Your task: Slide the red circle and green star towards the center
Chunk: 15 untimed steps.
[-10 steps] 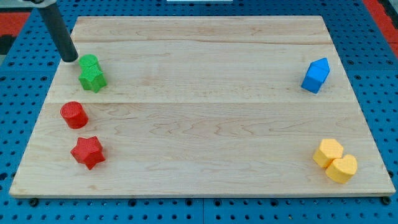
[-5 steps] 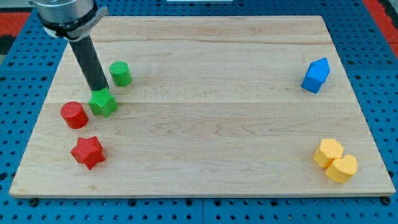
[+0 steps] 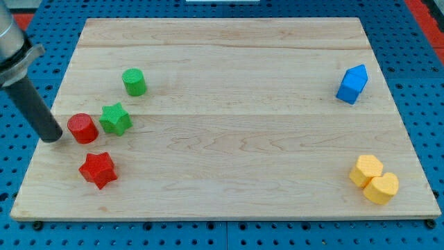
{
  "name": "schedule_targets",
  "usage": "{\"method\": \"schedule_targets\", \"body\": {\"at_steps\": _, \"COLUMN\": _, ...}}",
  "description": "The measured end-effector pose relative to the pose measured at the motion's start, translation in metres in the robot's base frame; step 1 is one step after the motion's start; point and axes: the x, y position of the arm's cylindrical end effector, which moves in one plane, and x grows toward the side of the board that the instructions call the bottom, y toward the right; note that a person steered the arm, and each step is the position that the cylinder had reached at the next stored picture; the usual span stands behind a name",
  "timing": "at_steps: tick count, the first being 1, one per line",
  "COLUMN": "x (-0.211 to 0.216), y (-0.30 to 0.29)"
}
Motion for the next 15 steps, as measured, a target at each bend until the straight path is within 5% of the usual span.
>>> {"method": "schedule_targets", "body": {"at_steps": 1, "x": 0.01, "y": 0.032}}
{"method": "schedule_targets", "body": {"at_steps": 6, "x": -0.021, "y": 0.017}}
{"method": "schedule_targets", "body": {"at_steps": 9, "x": -0.07, "y": 0.126}}
{"method": "schedule_targets", "body": {"at_steps": 11, "x": -0.063, "y": 0.164}}
{"method": "schedule_targets", "body": {"at_steps": 13, "x": 0.017, "y": 0.147}}
{"method": "schedule_targets", "body": {"at_steps": 15, "x": -0.003, "y": 0.184}}
